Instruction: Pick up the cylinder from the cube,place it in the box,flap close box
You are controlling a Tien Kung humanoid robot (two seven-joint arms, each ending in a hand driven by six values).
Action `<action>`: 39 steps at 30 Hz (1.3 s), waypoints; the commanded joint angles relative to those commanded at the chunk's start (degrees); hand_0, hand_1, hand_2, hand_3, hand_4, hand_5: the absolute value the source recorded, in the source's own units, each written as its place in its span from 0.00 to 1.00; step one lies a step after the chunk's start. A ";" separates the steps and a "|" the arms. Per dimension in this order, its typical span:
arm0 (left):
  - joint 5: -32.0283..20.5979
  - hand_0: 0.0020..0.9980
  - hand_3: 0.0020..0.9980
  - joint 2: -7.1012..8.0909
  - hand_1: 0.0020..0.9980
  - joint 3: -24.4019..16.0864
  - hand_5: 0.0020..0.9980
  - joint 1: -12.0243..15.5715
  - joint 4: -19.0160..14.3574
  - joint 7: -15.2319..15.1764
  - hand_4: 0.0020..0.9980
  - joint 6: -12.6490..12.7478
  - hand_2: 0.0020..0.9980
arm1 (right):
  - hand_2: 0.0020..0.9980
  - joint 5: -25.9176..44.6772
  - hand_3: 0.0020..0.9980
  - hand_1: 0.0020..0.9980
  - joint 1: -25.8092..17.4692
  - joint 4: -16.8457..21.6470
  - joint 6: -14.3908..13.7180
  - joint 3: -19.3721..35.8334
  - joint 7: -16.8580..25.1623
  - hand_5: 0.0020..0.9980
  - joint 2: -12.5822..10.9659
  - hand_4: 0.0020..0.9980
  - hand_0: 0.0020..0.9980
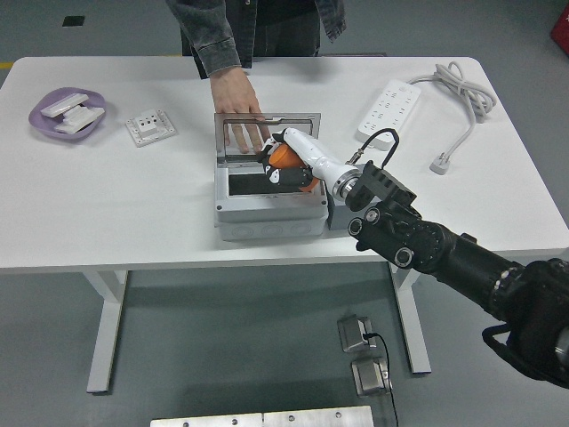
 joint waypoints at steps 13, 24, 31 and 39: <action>-0.10 0.67 0.71 -0.03 0.71 0.15 0.16 -0.22 0.00 0.06 0.64 -0.36 0.70 | 0.67 -10.50 0.85 0.62 0.73 2.01 2.44 2.10 -1.07 0.22 0.00 0.83 0.64; -0.10 0.67 0.71 -0.08 0.70 0.38 0.15 -0.56 0.00 0.01 0.64 -0.68 0.69 | 0.69 -14.60 0.87 0.65 1.45 2.33 2.67 2.38 -1.75 0.31 0.00 0.93 0.72; -0.35 0.67 0.71 -0.34 0.70 0.65 0.15 -0.31 0.00 -0.02 0.64 -0.86 0.69 | 0.69 -14.50 0.87 0.65 1.08 4.90 2.87 2.10 -2.19 0.33 0.00 0.95 0.72; -0.82 0.67 0.70 -0.84 0.70 0.59 0.15 0.72 0.00 -0.11 0.64 -0.87 0.68 | 0.69 -10.82 0.86 0.64 1.25 14.91 6.01 2.00 -5.23 0.35 0.00 0.96 0.73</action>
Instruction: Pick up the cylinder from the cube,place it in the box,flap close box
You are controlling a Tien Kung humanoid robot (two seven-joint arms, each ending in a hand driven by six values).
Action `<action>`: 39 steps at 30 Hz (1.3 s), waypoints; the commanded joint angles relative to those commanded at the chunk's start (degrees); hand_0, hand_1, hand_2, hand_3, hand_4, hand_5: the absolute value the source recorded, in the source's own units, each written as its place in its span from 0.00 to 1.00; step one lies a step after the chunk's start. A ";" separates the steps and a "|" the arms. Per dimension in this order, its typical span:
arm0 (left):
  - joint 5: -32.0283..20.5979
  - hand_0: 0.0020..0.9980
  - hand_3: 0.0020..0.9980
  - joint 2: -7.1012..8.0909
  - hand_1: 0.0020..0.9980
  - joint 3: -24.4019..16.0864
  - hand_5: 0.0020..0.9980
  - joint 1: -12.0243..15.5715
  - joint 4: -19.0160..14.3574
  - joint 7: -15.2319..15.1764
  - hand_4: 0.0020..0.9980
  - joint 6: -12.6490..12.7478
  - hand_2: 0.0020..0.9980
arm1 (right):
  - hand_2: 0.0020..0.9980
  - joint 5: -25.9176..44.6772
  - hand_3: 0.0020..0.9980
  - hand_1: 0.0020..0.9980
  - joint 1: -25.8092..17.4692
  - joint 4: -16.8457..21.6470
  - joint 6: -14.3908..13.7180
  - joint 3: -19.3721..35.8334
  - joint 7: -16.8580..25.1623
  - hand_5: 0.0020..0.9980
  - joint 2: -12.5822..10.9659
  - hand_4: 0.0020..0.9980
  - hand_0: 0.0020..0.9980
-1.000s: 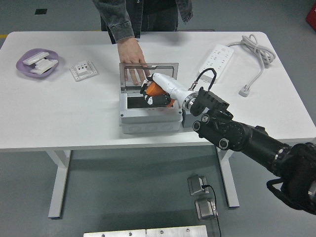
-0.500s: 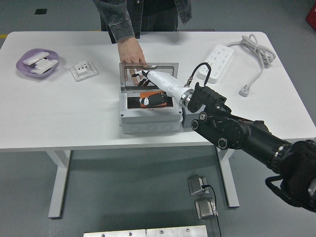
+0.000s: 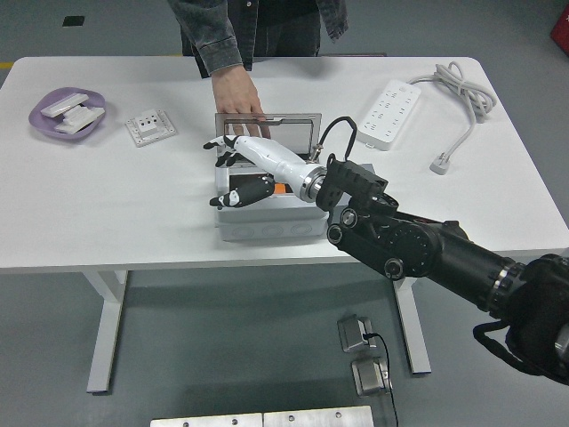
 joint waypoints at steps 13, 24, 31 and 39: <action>0.29 0.67 0.70 0.34 0.70 -0.09 0.16 -0.33 0.00 0.00 0.63 -0.03 0.68 | 0.67 1.82 0.83 0.62 6.84 -2.04 1.42 7.00 0.44 0.37 -2.66 0.96 0.70; 0.79 0.67 0.70 0.99 0.70 -0.07 0.16 -1.08 0.00 0.17 0.63 -0.04 0.67 | 0.67 5.89 0.81 0.62 9.17 -13.18 0.43 5.91 3.14 0.37 -3.47 0.95 0.69; 0.87 0.67 0.70 1.25 0.69 -0.18 0.16 -1.33 0.00 0.01 0.63 -0.14 0.67 | 0.66 8.26 0.80 0.62 7.08 -18.87 -0.44 1.95 4.77 0.37 -2.02 0.95 0.69; 0.71 0.67 0.70 1.07 0.69 -0.18 0.16 -1.21 0.00 0.02 0.63 -0.18 0.67 | 0.65 6.67 0.79 0.60 6.17 -16.22 -0.66 1.07 4.76 0.39 -3.05 0.94 0.70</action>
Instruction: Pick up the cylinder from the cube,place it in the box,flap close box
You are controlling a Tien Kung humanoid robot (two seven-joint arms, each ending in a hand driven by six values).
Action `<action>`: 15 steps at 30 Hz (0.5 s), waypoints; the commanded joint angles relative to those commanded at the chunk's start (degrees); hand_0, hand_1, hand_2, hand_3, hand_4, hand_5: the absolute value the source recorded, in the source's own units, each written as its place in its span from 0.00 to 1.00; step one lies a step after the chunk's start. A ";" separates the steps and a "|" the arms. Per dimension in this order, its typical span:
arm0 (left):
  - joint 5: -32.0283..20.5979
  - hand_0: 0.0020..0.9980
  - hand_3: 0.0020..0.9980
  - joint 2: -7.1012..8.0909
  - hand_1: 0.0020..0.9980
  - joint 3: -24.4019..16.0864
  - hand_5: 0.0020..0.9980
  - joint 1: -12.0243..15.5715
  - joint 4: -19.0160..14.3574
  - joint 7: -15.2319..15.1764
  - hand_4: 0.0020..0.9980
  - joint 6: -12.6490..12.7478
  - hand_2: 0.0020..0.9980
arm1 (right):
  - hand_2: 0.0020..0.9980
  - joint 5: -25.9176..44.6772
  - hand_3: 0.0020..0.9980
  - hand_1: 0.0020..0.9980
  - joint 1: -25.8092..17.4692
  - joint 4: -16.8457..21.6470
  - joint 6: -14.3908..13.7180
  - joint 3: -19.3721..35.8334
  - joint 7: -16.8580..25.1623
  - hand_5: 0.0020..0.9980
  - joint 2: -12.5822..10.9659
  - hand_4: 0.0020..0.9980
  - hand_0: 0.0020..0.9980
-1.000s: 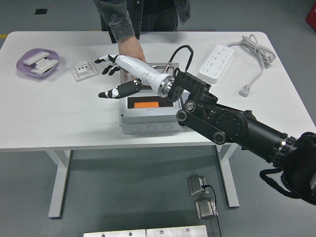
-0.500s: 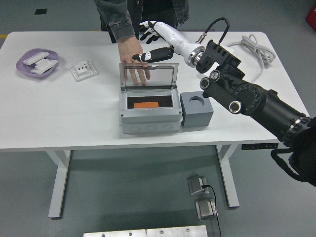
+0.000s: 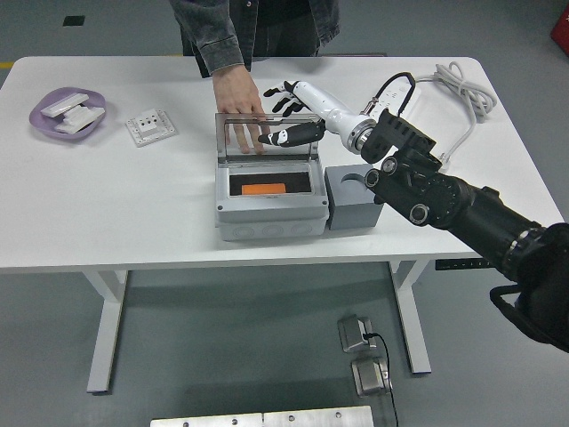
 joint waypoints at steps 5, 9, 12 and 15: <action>-0.23 0.67 0.70 -0.14 0.69 0.05 0.16 0.18 0.00 -0.25 0.63 -0.02 0.67 | 0.65 -1.54 0.79 0.60 -0.27 4.33 -0.30 -0.84 -0.56 0.40 -1.63 0.94 0.70; -0.34 0.67 0.70 -0.28 0.69 0.08 0.16 0.47 0.00 -0.35 0.63 0.03 0.67 | 0.65 -2.60 0.79 0.60 -0.87 6.47 -0.39 -2.18 -1.01 0.40 -2.47 0.94 0.70; -0.51 0.67 0.70 -0.39 0.69 0.14 0.16 0.61 0.00 -0.43 0.63 0.01 0.67 | 0.65 -3.15 0.79 0.59 -1.53 7.40 -0.38 -3.05 -1.37 0.40 -2.96 0.94 0.70; -0.70 0.67 0.70 -0.56 0.69 0.14 0.16 0.80 0.00 -0.54 0.63 -0.01 0.67 | 0.65 -4.46 0.79 0.59 -2.58 9.78 -0.34 -3.36 -2.03 0.40 -4.01 0.94 0.70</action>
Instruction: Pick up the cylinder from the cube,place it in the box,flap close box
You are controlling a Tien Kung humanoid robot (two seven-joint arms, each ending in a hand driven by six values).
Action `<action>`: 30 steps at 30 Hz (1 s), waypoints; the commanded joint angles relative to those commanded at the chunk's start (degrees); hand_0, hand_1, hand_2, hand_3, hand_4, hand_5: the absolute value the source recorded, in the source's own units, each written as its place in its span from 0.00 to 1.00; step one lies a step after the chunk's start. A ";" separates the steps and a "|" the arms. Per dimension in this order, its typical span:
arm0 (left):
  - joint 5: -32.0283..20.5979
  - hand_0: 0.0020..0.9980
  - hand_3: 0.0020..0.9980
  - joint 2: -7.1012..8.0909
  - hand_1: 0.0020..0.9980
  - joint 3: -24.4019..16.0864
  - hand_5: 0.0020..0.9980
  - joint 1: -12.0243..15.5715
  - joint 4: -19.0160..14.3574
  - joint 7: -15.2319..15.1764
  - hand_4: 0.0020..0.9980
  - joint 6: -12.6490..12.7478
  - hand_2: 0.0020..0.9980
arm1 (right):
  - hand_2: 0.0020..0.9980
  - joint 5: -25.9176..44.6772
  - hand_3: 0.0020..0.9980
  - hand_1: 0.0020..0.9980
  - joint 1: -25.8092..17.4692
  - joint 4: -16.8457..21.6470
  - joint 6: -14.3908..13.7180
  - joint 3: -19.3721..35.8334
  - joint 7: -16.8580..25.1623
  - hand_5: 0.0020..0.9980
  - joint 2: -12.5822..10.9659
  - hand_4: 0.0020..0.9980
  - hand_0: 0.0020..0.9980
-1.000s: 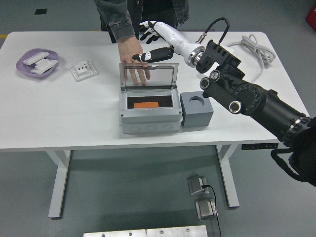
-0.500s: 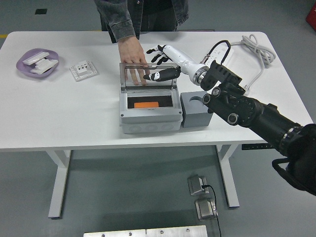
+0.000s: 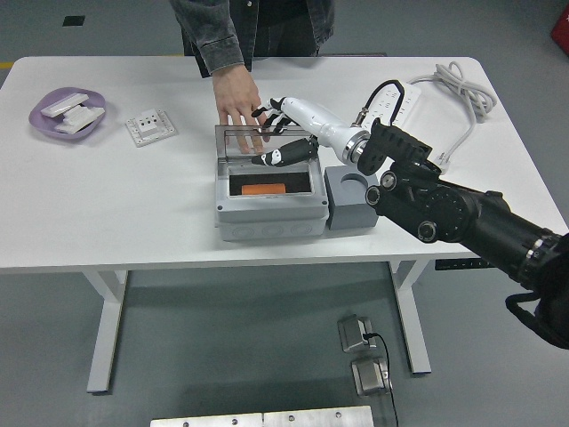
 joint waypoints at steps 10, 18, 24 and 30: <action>-0.27 0.67 0.70 -0.42 0.69 -0.18 0.16 0.67 0.00 -0.11 0.63 -0.02 0.67 | 0.65 -9.74 0.80 0.60 -3.42 11.77 0.93 2.49 -5.44 0.40 -4.26 0.94 0.69; -0.21 0.67 0.70 -0.67 0.69 -0.29 0.16 0.92 0.00 -0.14 0.63 -0.05 0.67 | 0.66 -13.77 0.81 0.60 -5.82 18.89 2.23 4.32 -7.85 0.41 -6.22 0.94 0.69; -0.24 0.67 0.71 -0.92 0.69 -0.29 0.16 1.16 0.00 0.02 0.63 -0.03 0.67 | 0.67 -14.78 0.82 0.60 -7.51 20.03 2.91 4.35 -8.48 0.42 -6.62 0.94 0.69; -0.27 0.67 0.71 -1.05 0.69 -0.29 0.16 1.36 0.00 0.14 0.63 0.02 0.67 | 0.66 -15.16 0.83 0.59 -9.05 20.70 3.50 5.28 -8.67 0.42 -6.85 0.94 0.69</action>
